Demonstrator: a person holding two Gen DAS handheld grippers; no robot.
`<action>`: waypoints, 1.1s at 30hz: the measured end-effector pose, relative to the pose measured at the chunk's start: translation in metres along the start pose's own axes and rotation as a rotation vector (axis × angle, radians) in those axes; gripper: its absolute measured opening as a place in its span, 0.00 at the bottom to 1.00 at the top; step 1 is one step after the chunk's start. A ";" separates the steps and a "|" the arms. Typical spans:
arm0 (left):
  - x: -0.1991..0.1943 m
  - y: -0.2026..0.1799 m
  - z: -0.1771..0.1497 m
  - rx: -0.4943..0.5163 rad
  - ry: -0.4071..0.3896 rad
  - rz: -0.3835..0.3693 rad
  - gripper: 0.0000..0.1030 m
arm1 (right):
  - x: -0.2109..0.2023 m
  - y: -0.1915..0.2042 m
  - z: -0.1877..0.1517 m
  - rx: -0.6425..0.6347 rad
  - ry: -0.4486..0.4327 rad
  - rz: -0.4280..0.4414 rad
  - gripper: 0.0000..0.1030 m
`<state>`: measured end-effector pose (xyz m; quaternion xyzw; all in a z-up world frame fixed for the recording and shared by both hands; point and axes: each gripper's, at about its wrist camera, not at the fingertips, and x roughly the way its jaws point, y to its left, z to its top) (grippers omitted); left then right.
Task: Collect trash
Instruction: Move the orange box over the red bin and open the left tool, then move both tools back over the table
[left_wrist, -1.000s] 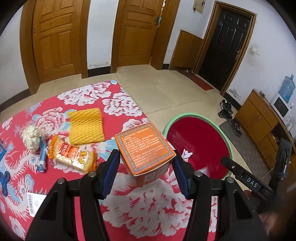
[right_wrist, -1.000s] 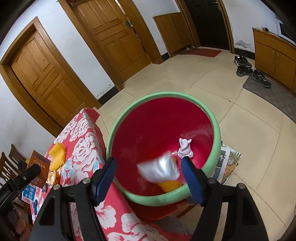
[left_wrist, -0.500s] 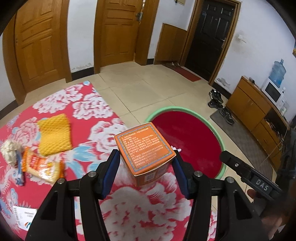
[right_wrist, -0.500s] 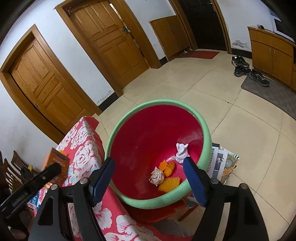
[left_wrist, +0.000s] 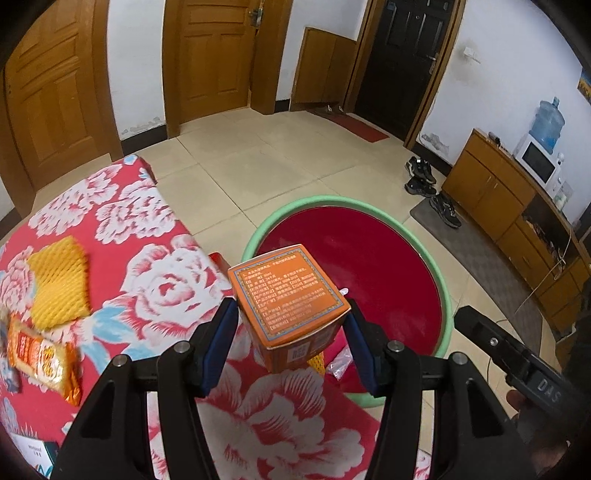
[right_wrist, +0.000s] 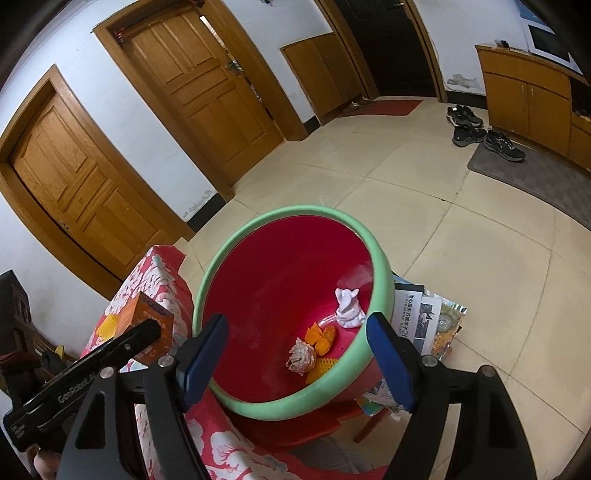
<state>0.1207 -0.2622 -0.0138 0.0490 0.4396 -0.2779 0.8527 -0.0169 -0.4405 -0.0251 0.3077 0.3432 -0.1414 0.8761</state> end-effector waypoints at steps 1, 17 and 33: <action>0.002 -0.002 0.001 0.003 0.006 0.002 0.56 | 0.000 -0.002 0.000 0.003 -0.001 -0.001 0.77; 0.004 -0.010 0.003 0.015 -0.004 0.006 0.65 | -0.003 -0.011 0.003 0.028 -0.006 -0.008 0.79; -0.040 0.046 -0.014 -0.105 -0.048 0.059 0.65 | -0.012 0.013 -0.007 -0.013 -0.001 0.033 0.85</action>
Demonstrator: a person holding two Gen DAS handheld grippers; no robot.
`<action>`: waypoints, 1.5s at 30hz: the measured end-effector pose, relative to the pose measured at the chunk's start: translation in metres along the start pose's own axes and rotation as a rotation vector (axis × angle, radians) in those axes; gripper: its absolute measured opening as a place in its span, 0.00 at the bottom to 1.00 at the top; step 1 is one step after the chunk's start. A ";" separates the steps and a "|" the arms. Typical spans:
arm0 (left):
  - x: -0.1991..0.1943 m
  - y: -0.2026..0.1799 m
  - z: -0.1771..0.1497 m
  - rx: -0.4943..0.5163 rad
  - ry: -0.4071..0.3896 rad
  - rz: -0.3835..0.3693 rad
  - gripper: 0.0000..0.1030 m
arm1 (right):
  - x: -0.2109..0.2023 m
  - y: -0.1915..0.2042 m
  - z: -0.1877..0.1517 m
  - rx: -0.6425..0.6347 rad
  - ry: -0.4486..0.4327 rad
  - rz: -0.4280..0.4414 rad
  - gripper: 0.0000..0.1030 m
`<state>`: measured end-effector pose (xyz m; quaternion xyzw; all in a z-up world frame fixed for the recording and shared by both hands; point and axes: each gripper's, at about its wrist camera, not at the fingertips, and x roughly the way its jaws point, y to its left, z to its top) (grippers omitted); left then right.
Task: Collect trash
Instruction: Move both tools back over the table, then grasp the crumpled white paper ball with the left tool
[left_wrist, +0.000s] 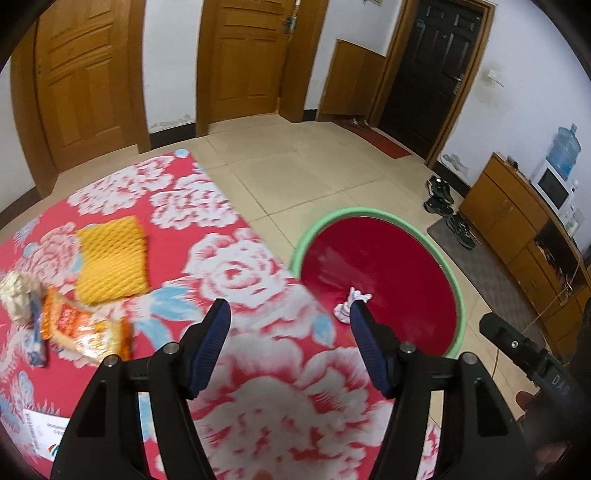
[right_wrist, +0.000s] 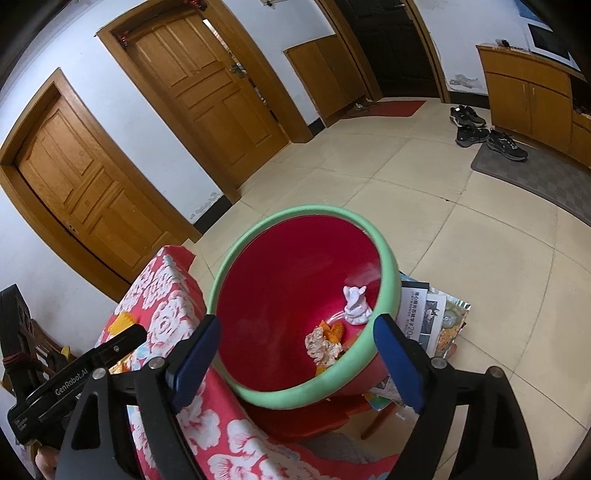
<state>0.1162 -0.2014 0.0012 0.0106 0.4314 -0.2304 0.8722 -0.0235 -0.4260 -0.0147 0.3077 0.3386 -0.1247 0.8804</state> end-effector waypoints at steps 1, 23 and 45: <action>-0.003 0.005 0.000 -0.008 -0.005 0.005 0.65 | 0.000 0.001 0.000 -0.003 0.003 0.002 0.85; -0.048 0.135 0.002 -0.136 -0.070 0.187 0.65 | 0.015 0.058 -0.024 -0.097 0.078 0.008 0.89; -0.040 0.242 -0.010 -0.289 -0.061 0.315 0.65 | 0.037 0.099 -0.043 -0.172 0.145 -0.016 0.92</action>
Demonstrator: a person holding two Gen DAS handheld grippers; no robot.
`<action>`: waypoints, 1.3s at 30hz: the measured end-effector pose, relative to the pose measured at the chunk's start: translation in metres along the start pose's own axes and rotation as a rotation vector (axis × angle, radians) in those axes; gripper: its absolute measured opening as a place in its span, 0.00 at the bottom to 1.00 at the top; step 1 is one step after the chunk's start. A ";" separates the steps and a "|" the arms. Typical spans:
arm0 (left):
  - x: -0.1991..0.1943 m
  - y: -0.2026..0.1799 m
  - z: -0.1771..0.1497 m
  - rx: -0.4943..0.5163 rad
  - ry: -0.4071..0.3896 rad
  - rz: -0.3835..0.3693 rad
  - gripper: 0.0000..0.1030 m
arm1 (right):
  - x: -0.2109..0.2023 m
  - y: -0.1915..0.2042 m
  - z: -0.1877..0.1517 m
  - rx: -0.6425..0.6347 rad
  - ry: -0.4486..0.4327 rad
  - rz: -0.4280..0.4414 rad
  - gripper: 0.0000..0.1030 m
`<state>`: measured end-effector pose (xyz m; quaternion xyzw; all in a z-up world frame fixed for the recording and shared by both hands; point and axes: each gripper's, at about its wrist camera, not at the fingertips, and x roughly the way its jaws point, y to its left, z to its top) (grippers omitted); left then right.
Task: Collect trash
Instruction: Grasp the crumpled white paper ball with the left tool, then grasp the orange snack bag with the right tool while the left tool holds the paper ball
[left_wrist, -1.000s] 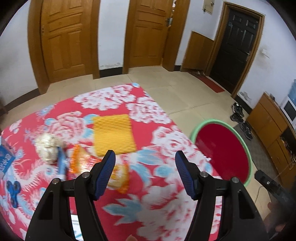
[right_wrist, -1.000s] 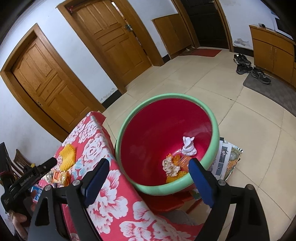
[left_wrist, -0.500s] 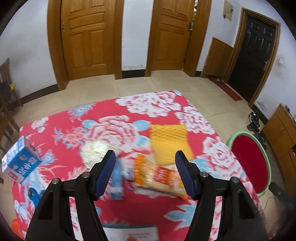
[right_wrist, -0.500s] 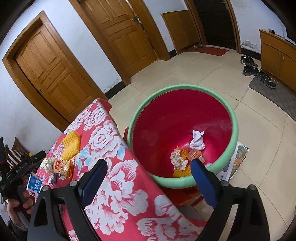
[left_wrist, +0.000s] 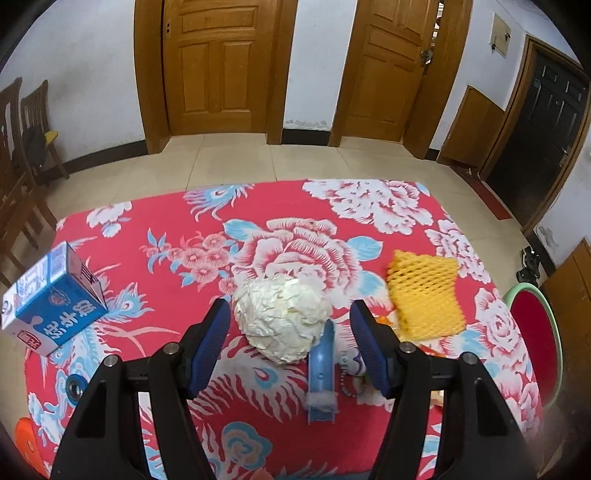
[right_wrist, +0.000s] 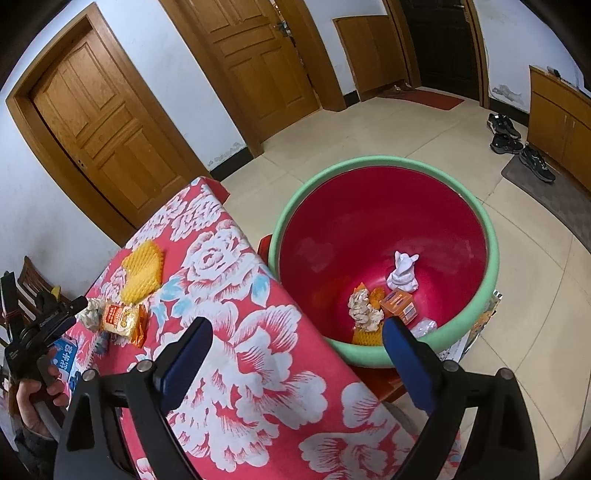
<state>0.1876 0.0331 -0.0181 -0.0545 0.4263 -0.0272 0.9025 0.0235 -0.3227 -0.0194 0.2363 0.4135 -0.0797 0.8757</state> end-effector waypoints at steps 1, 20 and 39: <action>0.003 0.001 -0.001 -0.002 0.002 0.003 0.65 | 0.001 0.002 0.000 -0.004 0.003 0.000 0.92; 0.010 0.019 -0.004 -0.079 0.011 -0.100 0.52 | 0.016 0.067 0.003 -0.153 0.047 0.066 0.92; -0.052 0.056 -0.035 -0.155 -0.031 -0.016 0.52 | 0.070 0.171 0.000 -0.468 0.142 0.165 0.92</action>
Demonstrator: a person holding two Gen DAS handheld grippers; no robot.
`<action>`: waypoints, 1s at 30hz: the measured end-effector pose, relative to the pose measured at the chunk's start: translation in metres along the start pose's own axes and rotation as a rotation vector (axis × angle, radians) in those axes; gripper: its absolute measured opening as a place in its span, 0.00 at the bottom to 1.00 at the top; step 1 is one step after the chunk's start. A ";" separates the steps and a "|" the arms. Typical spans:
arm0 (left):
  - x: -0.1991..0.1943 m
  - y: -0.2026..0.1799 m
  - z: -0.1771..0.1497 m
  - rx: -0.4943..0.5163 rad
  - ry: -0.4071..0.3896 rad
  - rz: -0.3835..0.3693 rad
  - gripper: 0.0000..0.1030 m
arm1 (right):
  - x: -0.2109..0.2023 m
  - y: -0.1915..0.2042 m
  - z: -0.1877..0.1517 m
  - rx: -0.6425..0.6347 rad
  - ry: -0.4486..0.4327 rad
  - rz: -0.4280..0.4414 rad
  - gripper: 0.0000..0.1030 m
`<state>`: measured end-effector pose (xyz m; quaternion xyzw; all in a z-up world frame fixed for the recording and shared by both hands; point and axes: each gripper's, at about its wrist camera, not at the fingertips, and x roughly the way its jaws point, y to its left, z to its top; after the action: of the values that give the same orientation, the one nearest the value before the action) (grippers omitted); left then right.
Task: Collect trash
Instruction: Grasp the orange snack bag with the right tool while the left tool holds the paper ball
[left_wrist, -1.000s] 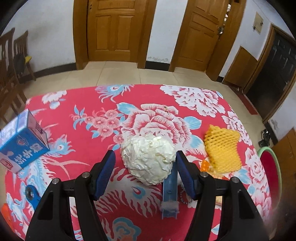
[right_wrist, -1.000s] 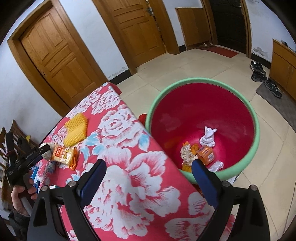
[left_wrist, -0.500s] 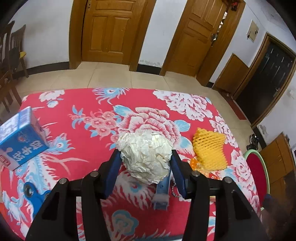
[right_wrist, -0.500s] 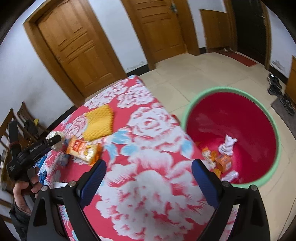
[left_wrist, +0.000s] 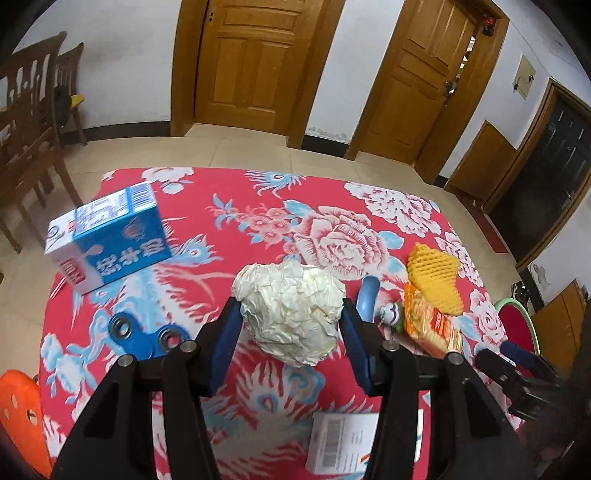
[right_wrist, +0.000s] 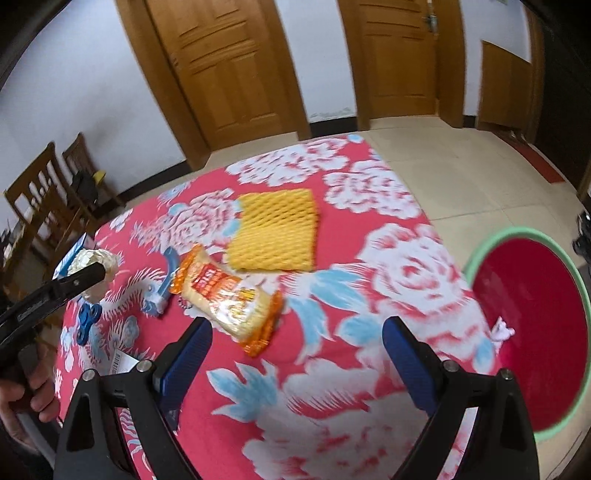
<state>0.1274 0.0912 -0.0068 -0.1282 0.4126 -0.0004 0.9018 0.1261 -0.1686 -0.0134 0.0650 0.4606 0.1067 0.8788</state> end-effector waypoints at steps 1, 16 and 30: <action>-0.001 0.000 -0.002 -0.002 -0.001 0.001 0.52 | 0.005 0.004 0.001 -0.018 0.009 0.006 0.92; -0.012 0.002 -0.023 -0.038 0.019 -0.018 0.52 | 0.048 0.030 0.007 -0.171 0.072 -0.004 0.77; -0.025 -0.010 -0.030 -0.025 0.014 -0.034 0.52 | 0.025 0.025 -0.007 -0.154 0.054 0.012 0.46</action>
<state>0.0896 0.0773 -0.0052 -0.1462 0.4167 -0.0115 0.8971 0.1311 -0.1383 -0.0319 -0.0029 0.4739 0.1490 0.8679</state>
